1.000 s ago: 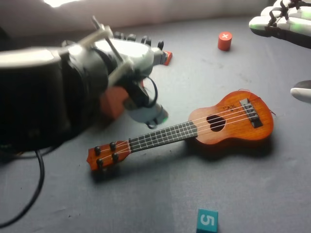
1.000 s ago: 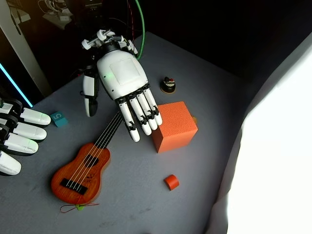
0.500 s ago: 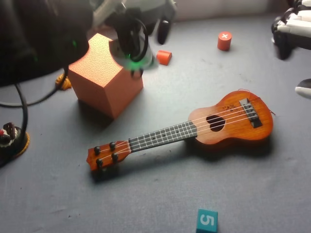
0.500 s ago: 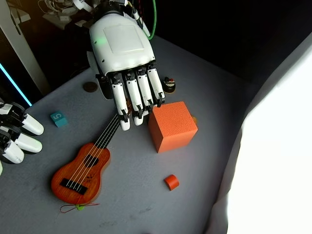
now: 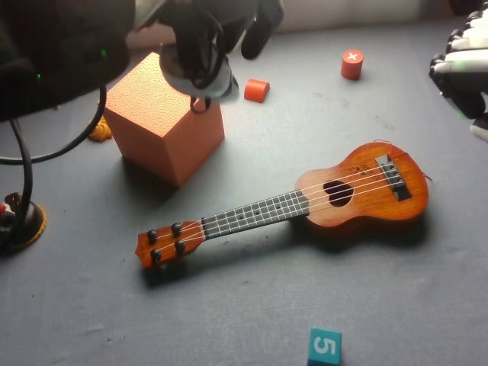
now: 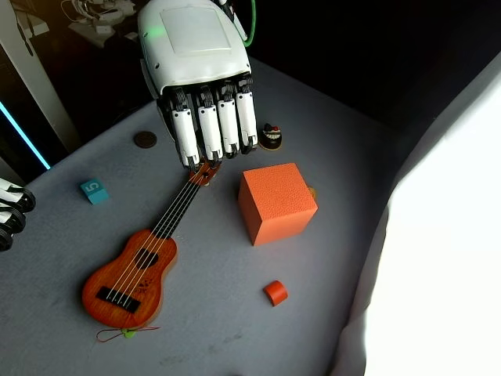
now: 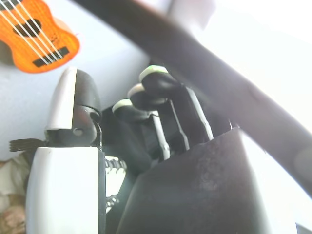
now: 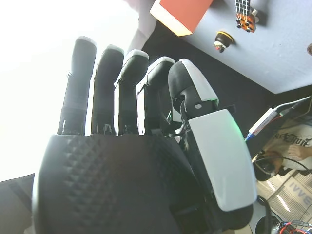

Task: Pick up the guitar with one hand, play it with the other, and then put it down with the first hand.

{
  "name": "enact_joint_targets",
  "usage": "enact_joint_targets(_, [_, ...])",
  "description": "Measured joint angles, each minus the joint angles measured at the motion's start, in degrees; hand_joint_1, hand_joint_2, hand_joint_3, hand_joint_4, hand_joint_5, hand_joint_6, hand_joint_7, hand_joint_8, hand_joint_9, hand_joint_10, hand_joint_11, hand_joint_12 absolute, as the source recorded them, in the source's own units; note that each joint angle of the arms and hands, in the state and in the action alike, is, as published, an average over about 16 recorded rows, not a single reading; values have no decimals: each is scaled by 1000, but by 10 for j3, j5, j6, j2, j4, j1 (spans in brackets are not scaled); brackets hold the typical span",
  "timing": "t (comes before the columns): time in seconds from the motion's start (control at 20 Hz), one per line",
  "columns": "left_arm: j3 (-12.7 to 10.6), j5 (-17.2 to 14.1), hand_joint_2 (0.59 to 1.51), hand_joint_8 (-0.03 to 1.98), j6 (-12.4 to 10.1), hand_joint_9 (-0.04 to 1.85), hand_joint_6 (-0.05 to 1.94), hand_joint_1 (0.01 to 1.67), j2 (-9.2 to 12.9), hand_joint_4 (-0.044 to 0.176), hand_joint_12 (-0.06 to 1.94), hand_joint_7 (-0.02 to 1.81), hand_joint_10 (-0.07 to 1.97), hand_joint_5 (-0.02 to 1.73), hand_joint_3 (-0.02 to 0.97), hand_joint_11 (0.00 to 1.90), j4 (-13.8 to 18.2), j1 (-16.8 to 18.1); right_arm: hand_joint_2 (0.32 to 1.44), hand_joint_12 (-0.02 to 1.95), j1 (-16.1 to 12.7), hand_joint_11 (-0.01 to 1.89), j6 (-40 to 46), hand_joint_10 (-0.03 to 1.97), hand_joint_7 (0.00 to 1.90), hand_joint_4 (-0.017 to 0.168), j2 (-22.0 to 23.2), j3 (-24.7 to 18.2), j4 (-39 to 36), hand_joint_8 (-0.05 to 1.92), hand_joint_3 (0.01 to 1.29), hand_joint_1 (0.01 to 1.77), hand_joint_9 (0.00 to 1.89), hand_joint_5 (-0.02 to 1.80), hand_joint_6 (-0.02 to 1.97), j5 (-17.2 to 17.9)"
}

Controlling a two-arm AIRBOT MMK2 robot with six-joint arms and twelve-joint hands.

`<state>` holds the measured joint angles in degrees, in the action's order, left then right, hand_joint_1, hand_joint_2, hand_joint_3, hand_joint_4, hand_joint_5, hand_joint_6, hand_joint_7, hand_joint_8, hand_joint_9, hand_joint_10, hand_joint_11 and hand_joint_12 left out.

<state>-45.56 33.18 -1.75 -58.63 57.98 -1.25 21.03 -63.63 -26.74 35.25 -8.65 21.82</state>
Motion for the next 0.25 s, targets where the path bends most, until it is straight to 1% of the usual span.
enact_joint_targets(0.05, [1,1,1158,1731,0,617,1824,1231,1,28,1908,653,1919,587,41,491,-1,1,1413,1918,0,288,-1,1925,429,33,0,0,0,1813,16,741,353,455,1811,0])
enact_joint_targets(0.2, [4,3,1121,1778,2,647,1901,1265,1,26,1903,652,1920,577,45,509,-2,3,1417,1916,0,332,-5,1928,448,19,0,-2,0,1827,16,752,384,463,1804,0])
enact_joint_targets(0.25, [4,4,1112,1792,3,648,1909,1270,2,26,1903,649,1920,577,49,508,-2,3,1417,1916,0,340,-6,1928,450,17,0,-3,0,1833,16,756,390,463,1804,0])
